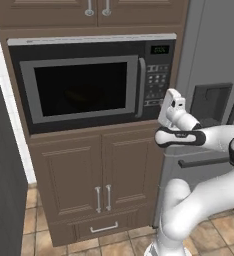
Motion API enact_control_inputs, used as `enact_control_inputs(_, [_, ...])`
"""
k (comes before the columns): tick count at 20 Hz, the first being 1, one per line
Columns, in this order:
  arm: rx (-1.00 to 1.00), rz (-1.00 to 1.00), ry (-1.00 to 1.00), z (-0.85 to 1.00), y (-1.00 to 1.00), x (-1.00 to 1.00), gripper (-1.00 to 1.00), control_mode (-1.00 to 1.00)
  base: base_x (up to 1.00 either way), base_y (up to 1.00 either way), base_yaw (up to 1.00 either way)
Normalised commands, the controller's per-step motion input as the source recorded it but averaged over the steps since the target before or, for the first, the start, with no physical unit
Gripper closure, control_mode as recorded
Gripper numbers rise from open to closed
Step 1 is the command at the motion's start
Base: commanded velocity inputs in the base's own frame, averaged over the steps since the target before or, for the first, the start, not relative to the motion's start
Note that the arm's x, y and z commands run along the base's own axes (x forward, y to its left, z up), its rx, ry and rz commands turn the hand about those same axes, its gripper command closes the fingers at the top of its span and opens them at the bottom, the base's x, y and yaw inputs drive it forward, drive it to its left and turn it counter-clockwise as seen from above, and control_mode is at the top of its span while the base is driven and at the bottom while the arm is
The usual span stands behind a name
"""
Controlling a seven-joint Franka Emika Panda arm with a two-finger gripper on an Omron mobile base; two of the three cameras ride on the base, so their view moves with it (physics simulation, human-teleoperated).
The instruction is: Pick the corn from the sink and place it in the bowl. Then pick the bowl and place it in the microwave. Then close the microwave door and press the start button.
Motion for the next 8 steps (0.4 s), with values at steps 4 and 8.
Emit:
enact_control_inputs(4, [0.07, 0.00, 0.00, 0.01, -0.12, 0.00, 1.00, -1.00, 0.00, 0.00, 0.00])
enact_control_inputs(8, [0.03, 0.00, 0.00, 0.00, -0.01, 0.00, 1.00, -1.00, 0.00, 0.00, 0.00])
